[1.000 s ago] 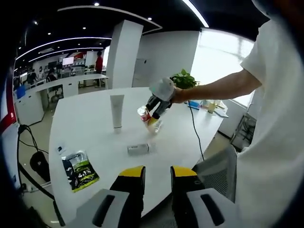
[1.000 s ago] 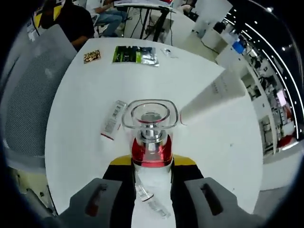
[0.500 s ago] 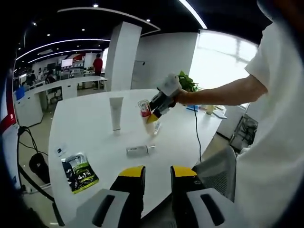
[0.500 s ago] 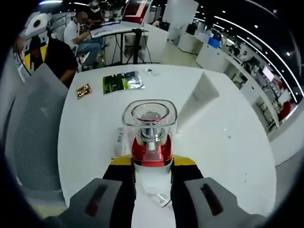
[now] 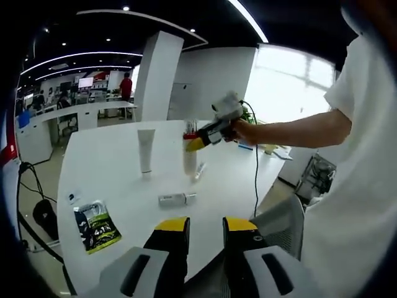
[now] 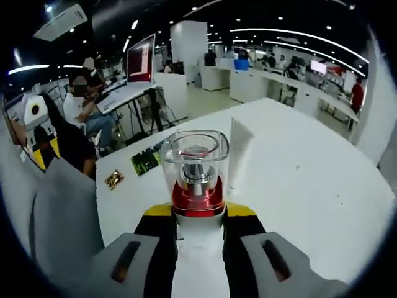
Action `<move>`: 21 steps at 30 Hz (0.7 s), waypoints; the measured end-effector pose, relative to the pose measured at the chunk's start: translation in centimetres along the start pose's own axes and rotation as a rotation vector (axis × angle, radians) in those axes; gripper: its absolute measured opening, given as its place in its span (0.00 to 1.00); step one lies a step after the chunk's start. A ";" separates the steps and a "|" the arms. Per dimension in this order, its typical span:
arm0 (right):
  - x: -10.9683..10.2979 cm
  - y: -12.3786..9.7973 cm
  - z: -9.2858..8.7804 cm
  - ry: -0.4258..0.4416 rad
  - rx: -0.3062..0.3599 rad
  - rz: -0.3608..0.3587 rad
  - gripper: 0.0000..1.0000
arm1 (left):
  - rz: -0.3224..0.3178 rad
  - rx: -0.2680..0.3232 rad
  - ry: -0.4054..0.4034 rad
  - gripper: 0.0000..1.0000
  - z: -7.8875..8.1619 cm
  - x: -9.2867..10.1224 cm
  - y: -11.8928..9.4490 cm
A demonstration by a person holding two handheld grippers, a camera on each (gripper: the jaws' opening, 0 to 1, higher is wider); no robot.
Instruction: Arrange the skincare products in the storage area until every visible bottle or jar stands upright without overlapping.
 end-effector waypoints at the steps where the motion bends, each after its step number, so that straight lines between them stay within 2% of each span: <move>1: -0.4 -0.3 0.3 0.037 0.034 0.019 0.24 | 0.000 0.004 -0.001 0.22 0.0 -0.1 0.0; 7: -2.9 -1.8 2.0 0.116 0.136 0.093 0.24 | -0.007 0.042 -0.021 0.22 0.7 -0.5 0.3; 12: -4.9 -2.6 2.6 0.131 0.173 0.164 0.24 | -0.017 0.067 -0.045 0.23 1.0 -0.5 0.6; 16: -6.9 -3.0 2.6 0.191 0.199 0.247 0.24 | -0.012 0.088 -0.079 0.24 0.8 -0.5 0.8; 21: -9.8 -3.3 2.3 0.156 0.216 0.371 0.24 | 0.002 0.112 -0.126 0.25 0.5 -0.4 0.6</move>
Point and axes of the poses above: the point that each gripper's makers call its tool centre point, and the gripper's own axes: y roughly forward along the fingers, x roughly to its right, z roughly out of its top, the point moved 7 cm from there along -y, roughly backward along the fingers, and after that the axes turned 15 degrees about y, right-handed, at the moved point
